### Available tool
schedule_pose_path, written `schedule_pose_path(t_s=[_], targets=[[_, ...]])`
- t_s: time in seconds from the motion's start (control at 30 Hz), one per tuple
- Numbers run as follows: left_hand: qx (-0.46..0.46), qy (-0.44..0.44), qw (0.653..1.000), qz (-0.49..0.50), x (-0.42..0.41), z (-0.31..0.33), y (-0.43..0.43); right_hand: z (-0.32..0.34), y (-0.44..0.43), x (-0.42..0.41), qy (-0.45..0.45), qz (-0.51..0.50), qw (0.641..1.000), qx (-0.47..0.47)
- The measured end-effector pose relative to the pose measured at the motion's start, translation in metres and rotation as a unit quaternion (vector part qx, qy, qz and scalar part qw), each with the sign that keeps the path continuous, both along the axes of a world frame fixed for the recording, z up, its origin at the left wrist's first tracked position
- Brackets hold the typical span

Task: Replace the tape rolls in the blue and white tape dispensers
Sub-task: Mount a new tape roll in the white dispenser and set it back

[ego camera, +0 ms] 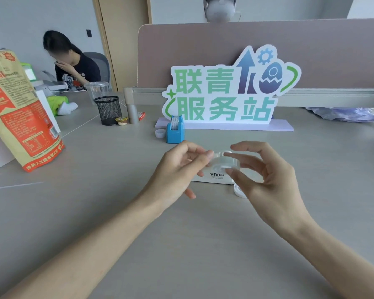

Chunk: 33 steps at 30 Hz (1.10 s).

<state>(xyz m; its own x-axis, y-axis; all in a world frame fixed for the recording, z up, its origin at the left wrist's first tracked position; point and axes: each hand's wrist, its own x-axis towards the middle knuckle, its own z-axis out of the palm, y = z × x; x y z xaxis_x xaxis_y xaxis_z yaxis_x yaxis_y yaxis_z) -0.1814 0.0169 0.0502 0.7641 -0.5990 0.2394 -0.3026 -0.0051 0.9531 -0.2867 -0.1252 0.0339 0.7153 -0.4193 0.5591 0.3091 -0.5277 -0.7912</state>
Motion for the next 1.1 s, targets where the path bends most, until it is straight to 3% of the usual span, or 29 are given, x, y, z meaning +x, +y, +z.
schedule_pose_path(t_s=[0.07, 0.13, 0.33, 0.57, 0.8, 1.1], targets=[[-0.005, -0.005, 1.0, 0.008, 0.001, -0.003, -0.002, -0.003, 0.0, 0.002, -0.03, -0.019, 0.995, -0.088], [-0.009, -0.005, 1.0, 0.013, 0.001, -0.007, -0.003, -0.004, -0.001, 0.004, -0.053, -0.025, 0.991, -0.119], [-0.071, 0.001, 0.996, 0.049, 0.013, -0.003, -0.009, 0.005, -0.007, 0.017, -0.04, -0.021, 0.997, -0.069], [0.05, -0.176, 0.983, 0.029, 0.046, 0.007, -0.028, 0.015, -0.03, 0.05, -0.007, -0.036, 0.996, -0.079], [0.145, -0.202, 0.968, 0.009, 0.063, -0.007, -0.043, 0.01, -0.042, 0.053, 0.035, 0.013, 0.999, -0.022], [0.146, -0.228, 0.962, 0.039, 0.061, -0.012, -0.038, 0.008, -0.039, 0.056, 0.062, 0.032, 0.997, 0.043]])
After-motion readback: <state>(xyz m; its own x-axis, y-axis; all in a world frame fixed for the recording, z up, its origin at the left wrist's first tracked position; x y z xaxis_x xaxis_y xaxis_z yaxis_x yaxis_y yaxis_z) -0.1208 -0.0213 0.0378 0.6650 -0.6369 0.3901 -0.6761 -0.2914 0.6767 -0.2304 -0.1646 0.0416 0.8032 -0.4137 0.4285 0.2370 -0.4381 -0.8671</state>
